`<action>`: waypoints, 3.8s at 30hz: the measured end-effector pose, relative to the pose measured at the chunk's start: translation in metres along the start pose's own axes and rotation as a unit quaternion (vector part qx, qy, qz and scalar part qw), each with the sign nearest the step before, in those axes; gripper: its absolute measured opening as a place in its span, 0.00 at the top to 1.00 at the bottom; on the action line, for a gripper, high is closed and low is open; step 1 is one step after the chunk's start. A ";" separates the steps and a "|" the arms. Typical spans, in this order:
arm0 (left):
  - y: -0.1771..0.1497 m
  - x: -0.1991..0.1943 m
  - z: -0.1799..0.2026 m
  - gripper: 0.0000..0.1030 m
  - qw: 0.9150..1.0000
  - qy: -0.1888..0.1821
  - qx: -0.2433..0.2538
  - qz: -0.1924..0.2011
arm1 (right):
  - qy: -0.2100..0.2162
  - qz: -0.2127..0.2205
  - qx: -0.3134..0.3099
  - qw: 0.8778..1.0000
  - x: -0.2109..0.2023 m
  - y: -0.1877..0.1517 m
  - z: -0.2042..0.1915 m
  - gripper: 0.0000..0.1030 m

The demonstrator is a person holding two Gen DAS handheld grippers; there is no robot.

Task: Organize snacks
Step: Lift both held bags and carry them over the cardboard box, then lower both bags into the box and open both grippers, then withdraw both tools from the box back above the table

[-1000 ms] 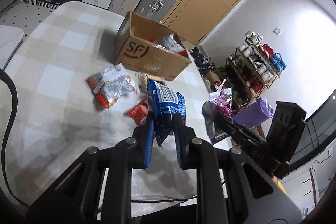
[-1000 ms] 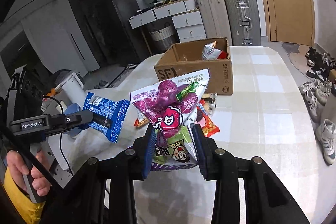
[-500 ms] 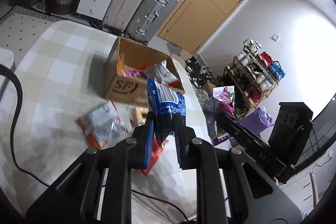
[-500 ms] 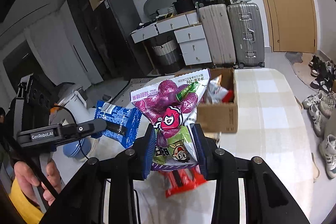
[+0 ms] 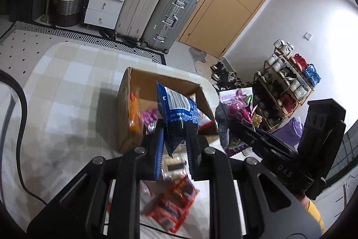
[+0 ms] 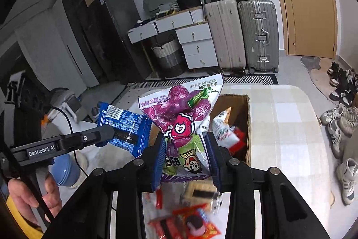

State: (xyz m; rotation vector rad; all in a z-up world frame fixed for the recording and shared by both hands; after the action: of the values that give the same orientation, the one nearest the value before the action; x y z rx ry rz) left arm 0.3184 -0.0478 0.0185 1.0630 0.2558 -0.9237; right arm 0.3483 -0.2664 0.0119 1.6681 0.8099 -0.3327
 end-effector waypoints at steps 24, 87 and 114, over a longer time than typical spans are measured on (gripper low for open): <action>0.022 0.157 -0.052 0.85 0.996 0.050 0.013 -0.068 | -0.065 -0.073 -0.055 0.994 0.133 0.005 0.019 0.66; 0.024 0.143 -0.042 0.01 0.995 0.086 0.013 -0.046 | -0.147 -0.016 -0.116 0.982 0.092 0.009 0.020 0.00; -0.031 -0.067 0.050 0.01 0.991 0.106 0.077 0.013 | -0.117 0.074 -0.103 0.985 -0.093 -0.008 -0.043 0.00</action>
State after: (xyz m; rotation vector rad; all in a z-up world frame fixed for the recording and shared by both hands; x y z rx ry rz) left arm 0.2423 -0.0595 0.0633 1.3075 0.3491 -0.8180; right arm 0.2678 -0.2563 0.0743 1.4536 0.5238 -0.3224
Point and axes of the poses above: each gripper's, at about its wrist camera, not at the fingertips, and x roughly the way its jaws point, z to its right, y to its top, the point moved 5 cm from there along x, roughly the way its jaws point, and after that the axes turned 2 degrees about -y, right-handed, at the moved point
